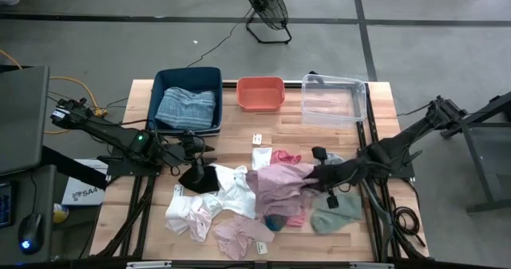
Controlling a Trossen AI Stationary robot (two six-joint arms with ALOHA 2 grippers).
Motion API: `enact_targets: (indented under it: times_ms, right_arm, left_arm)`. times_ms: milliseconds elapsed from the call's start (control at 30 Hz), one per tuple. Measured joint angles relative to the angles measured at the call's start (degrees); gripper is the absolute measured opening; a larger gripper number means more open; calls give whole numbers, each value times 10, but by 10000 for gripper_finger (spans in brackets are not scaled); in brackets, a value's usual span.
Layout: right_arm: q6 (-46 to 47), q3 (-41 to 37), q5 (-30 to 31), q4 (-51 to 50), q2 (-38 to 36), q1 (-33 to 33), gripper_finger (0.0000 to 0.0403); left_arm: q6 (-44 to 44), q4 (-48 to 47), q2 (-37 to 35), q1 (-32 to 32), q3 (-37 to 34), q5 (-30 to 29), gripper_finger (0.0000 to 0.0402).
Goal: Pick & Place Cloths
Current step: Put the pink shirt into the blue laundry organizer
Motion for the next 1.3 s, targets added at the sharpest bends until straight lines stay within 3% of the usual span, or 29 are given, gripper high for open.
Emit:
enact_targets:
  times_ms: [267,400,700,900,1000,1133,1300]
  right_arm:
    - [-120,1,113,132,-26,-5,30]
    - [-178,1,126,221,-29,-29,30]
    - [-266,1,36,384,-29,-98,30]
    - [-264,1,-64,452,-29,-147,30]
    - [-251,1,-133,479,-29,-166,30]
    - [-240,1,-227,517,-29,-184,30]
    - [-229,1,-259,528,-28,-199,30]
  left_arm:
    - [66,40,0,0,0,-45,181]
    - [100,57,0,0,0,-88,181]
    - [148,115,32,1,0,-150,182]
    - [242,276,77,4,0,-158,210]
    - [277,386,95,28,0,-108,242]
    - [327,534,125,76,1,33,281]
    - [345,675,177,130,4,205,303]
